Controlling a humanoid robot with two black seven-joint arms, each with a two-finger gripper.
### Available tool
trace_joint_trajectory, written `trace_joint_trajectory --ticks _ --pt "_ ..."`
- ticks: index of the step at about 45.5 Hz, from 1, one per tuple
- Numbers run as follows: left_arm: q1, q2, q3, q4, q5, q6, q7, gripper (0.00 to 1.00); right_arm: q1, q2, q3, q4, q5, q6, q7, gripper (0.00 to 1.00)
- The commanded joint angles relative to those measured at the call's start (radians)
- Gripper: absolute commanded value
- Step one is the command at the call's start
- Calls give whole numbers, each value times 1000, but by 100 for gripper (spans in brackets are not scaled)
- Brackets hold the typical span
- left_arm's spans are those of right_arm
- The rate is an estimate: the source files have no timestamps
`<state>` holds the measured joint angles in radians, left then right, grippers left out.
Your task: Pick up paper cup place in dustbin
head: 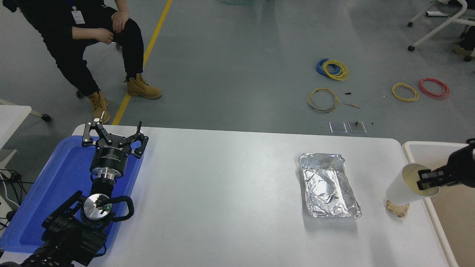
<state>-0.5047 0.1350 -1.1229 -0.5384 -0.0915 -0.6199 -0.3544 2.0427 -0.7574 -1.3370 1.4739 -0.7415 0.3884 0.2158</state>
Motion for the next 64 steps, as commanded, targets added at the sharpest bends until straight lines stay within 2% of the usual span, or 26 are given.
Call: trace_joint_trajectory --ticks 1,16,37,50,64 --pt "0 0 0 0 1 0 0 100 197 -16 -17 23 -1 138 0 0" --pt "0 0 0 0 0 2 0 100 358 -11 -11 11 -2 297 0 0" --pt "0 0 0 0 0 0 0 100 361 -10 -7 11 -1 296 -3 0" --pt "2 0 0 0 0 2 0 100 263 -17 10 -93 37 225 -10 0" --pt "0 0 0 0 0 0 0 100 -54 -10 9 -392 263 24 -16 0"
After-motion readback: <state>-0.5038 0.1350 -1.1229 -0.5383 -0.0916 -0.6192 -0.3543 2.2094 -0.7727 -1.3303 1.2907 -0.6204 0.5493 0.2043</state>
